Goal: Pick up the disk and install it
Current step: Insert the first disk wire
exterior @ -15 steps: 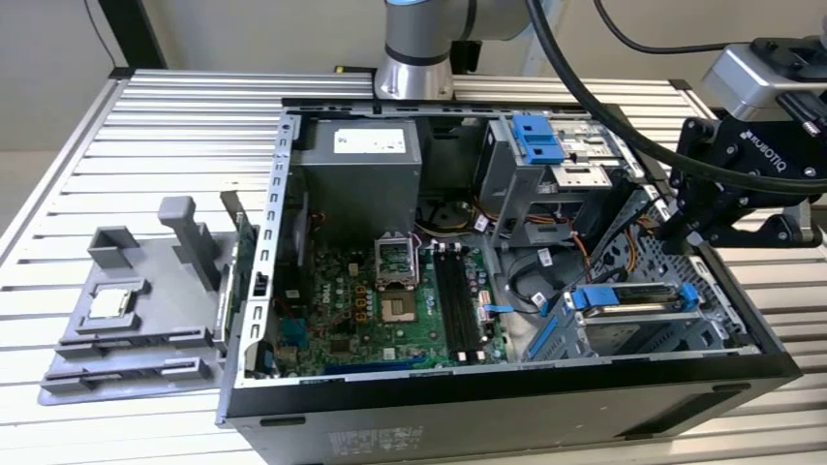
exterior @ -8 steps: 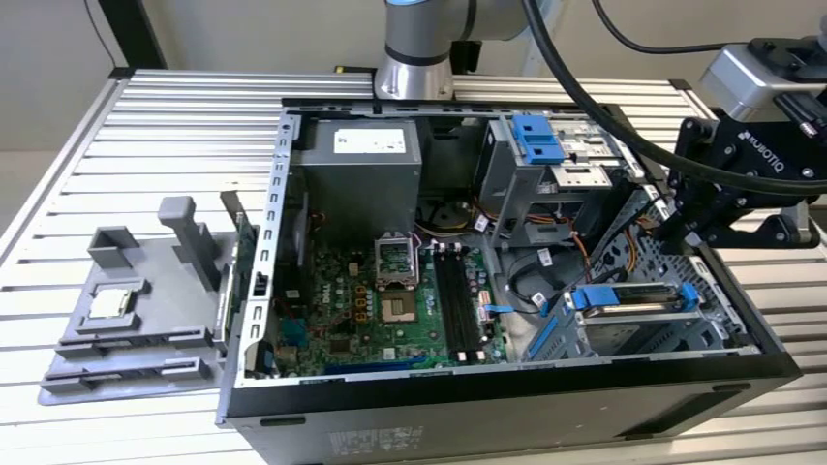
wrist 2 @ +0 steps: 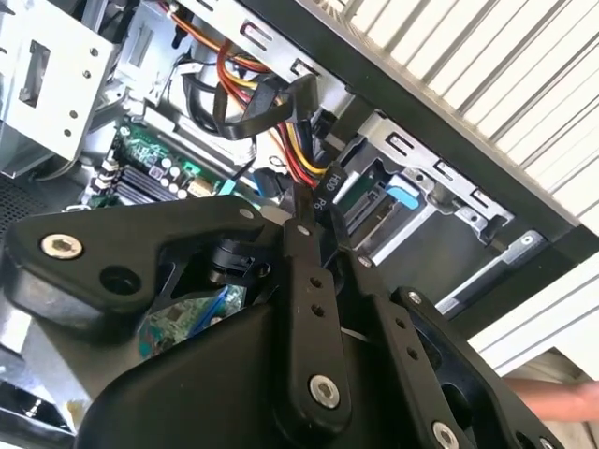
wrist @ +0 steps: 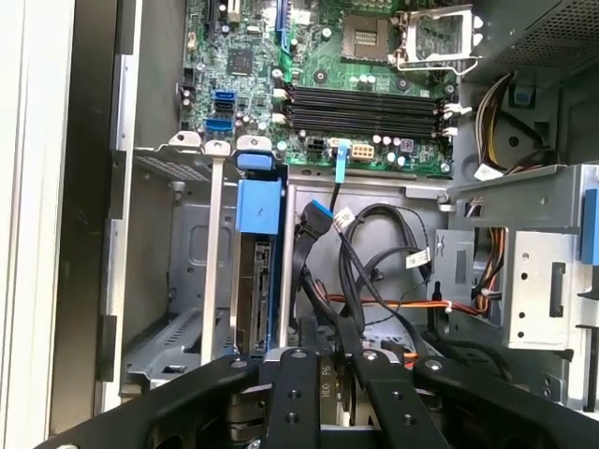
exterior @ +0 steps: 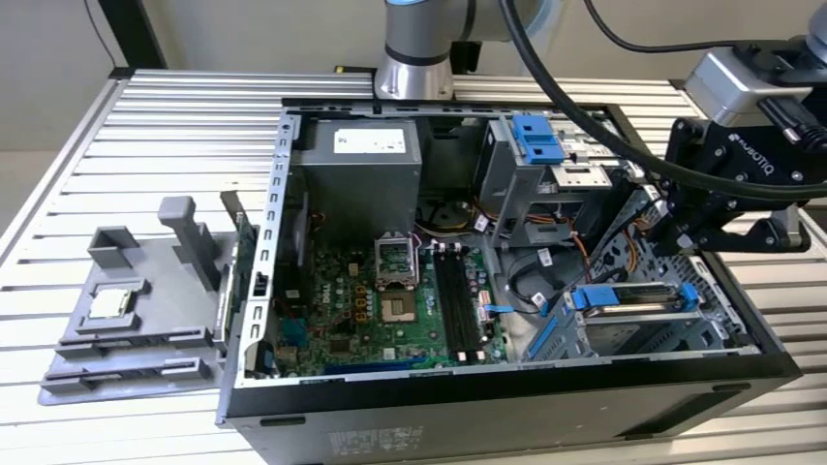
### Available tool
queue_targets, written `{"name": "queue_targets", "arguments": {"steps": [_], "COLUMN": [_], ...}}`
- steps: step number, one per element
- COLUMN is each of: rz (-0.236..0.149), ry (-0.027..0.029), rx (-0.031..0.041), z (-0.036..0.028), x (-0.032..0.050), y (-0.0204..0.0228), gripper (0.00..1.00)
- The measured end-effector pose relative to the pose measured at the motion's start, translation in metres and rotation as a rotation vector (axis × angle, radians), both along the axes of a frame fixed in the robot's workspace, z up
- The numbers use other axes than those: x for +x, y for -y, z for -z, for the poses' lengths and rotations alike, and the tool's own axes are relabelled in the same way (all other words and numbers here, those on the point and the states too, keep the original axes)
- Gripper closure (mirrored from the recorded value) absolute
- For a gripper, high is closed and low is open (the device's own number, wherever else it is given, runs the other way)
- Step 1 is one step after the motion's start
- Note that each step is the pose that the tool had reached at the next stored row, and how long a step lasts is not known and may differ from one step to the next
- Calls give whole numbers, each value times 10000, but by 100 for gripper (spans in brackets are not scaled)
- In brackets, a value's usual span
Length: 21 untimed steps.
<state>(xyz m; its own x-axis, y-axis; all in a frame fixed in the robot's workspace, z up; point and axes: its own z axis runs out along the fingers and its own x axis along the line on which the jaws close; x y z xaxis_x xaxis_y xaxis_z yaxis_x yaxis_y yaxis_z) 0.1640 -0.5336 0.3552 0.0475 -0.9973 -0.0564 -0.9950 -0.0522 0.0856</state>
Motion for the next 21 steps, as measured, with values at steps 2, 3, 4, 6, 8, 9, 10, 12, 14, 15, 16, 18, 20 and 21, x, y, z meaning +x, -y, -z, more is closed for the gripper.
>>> {"name": "queue_targets", "arguments": {"steps": [2, 3, 4, 6, 8, 9, 10, 12, 14, 15, 16, 18, 20, 21], "rz": [-2, -3, -3, -4, -5, -5, -7, -10, -12, -11, -11, -12, -11, -11], "ry": [132, 196, 257, 330, 363, 381, 396, 423, 439, 445, 447, 453, 491, 512], "rx": [4, 2, 2, 1, -3, -11, -26, -44, -55, -67, -81, -108, -123, -130], "z": [1, 0, 1, 0, 0, 0, -1, 0, 2, 3, 4, 8, 15, 21], "x": [-35, -54, -78, -125, -163, -175, -183, -191, -191, -193, -193, -193, -193, -193], "y": [11, 17, 23, 37, 54, 60, 65, 77, 78, 78, 79, 79, 78, 78], "gripper": [100, 100, 100, 100, 100, 100, 100, 100, 100, 100, 100, 100, 100, 100]}}
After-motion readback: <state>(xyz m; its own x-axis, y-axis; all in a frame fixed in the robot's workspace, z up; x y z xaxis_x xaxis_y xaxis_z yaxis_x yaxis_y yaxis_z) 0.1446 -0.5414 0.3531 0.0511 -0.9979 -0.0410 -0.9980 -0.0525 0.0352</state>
